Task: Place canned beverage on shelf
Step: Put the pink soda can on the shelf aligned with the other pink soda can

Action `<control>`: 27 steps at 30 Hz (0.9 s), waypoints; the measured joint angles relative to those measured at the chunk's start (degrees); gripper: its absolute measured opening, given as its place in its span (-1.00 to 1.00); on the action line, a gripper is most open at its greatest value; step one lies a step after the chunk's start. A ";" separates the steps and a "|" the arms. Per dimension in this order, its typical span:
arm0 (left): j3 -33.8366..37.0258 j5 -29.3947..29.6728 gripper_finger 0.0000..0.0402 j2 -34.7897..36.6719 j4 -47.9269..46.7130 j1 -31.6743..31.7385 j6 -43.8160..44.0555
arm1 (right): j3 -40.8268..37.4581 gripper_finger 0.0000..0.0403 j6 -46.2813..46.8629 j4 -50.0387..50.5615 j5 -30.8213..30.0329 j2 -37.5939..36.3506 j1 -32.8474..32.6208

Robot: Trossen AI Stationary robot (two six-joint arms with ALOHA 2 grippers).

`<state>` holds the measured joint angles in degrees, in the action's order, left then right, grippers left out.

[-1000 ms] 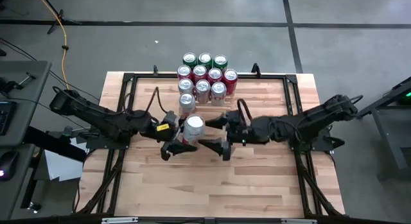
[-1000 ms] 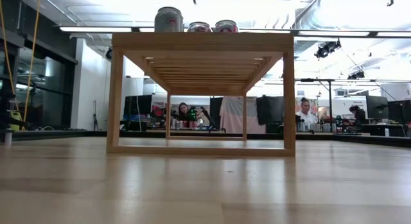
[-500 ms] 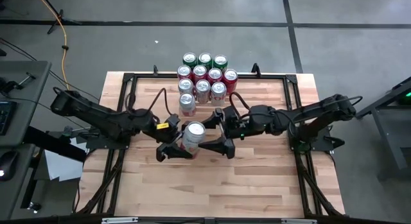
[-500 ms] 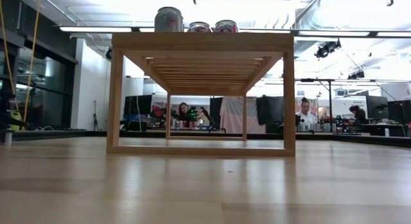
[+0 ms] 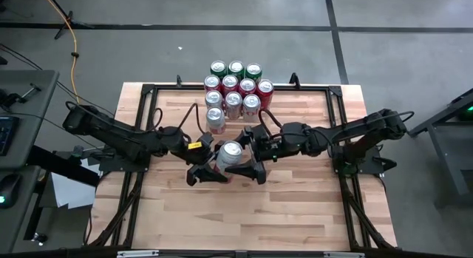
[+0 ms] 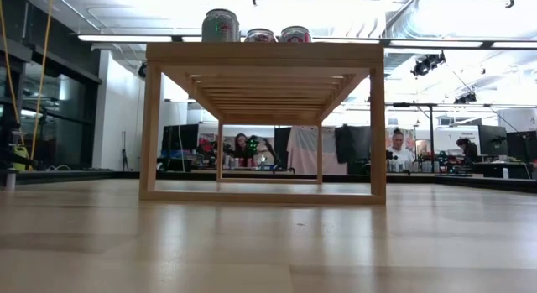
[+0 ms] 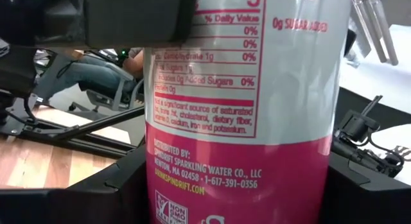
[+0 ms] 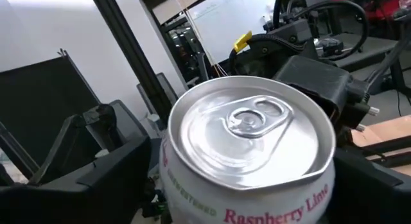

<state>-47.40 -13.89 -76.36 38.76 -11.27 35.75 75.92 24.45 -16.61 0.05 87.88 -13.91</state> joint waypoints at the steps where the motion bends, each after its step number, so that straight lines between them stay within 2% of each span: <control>1: 0.00 0.00 0.39 -0.02 0.00 0.00 -0.02 | 0.00 0.84 0.11 0.07 0.00 0.00 0.00; 3: 0.00 0.00 0.39 -0.04 0.00 0.00 -0.02 | 0.00 0.74 0.66 0.05 -0.01 0.00 0.00; 7: -0.02 -0.03 0.44 -0.02 -0.58 -0.02 -0.06 | 0.00 0.39 1.48 0.43 -0.04 0.00 0.00; 13: -0.01 0.62 0.82 0.16 -1.95 1.18 0.26 | -0.02 0.38 1.61 7.50 0.44 -2.77 -0.01; 18: 0.02 -1.53 0.87 1.77 -2.84 3.66 2.29 | 0.00 0.38 2.67 19.66 2.29 -8.46 -1.60; 20: 0.02 -3.36 0.86 3.56 -4.59 5.06 2.94 | 0.00 0.38 2.67 25.33 0.02 -11.04 -2.87; 22: 0.02 -4.10 0.86 5.91 -7.43 6.30 3.41 | 0.02 0.38 3.13 31.02 -5.16 -13.28 -4.91; 27: -0.07 -1.80 0.86 13.94 -9.38 7.68 2.32 | 0.07 0.38 7.65 42.31 -18.55 -14.92 -11.55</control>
<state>-47.47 -15.69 -62.41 29.38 -3.59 38.07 75.99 32.10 25.70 -18.50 72.95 -25.46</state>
